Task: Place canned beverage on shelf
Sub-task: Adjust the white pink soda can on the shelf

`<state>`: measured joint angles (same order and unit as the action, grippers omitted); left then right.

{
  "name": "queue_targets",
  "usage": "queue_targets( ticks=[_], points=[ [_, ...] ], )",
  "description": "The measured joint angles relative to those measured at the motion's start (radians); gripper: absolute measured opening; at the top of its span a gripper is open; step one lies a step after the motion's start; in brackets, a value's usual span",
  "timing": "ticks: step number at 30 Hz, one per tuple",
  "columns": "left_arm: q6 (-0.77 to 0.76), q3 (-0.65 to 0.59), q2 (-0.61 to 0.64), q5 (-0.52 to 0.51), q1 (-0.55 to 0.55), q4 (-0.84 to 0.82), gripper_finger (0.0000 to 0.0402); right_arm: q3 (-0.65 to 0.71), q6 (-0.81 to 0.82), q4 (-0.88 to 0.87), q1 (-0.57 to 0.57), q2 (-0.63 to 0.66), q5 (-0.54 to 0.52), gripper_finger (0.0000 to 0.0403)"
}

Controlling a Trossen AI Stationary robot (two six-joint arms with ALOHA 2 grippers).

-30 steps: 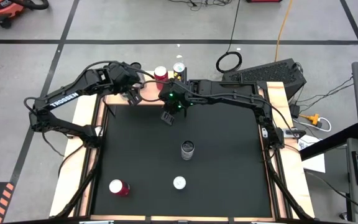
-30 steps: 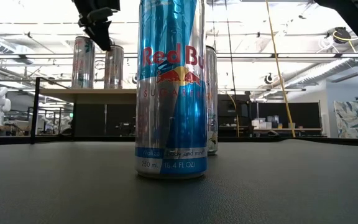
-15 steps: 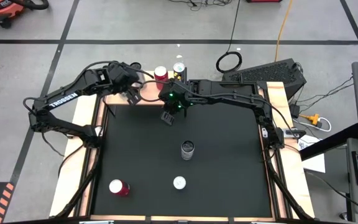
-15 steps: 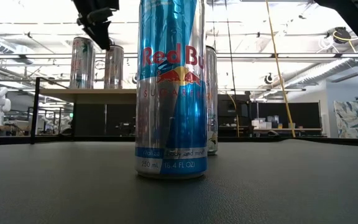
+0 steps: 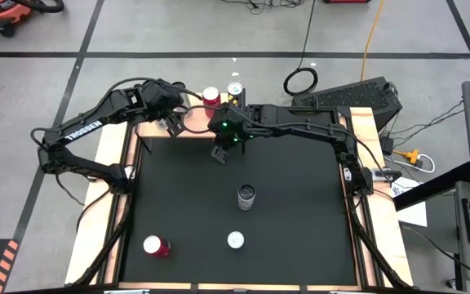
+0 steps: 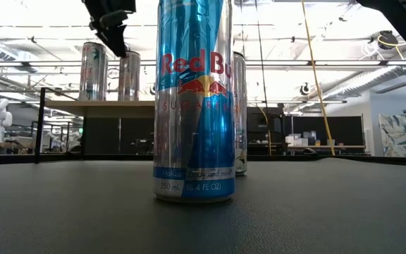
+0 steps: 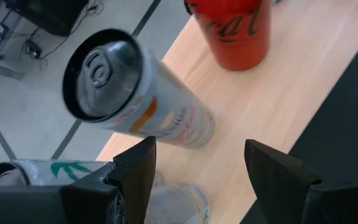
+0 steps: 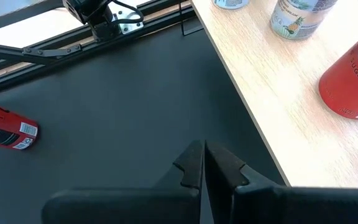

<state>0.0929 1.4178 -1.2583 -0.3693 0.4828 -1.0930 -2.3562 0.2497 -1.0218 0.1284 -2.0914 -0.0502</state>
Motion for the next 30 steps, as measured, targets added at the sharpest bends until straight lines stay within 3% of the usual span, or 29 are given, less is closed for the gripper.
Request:
queue_targets(
  ticks=[22,30],
  points=[
    [-0.027,0.0,-0.001,-0.005,0.022,-0.077,0.024,0.0,0.0,-0.001,0.0,0.0,0.0,0.0],
    [-0.027,0.0,-0.001,-0.052,0.022,-0.124,0.024,0.0,0.002,-0.001,0.0,0.0,0.0,0.0]
  ],
)
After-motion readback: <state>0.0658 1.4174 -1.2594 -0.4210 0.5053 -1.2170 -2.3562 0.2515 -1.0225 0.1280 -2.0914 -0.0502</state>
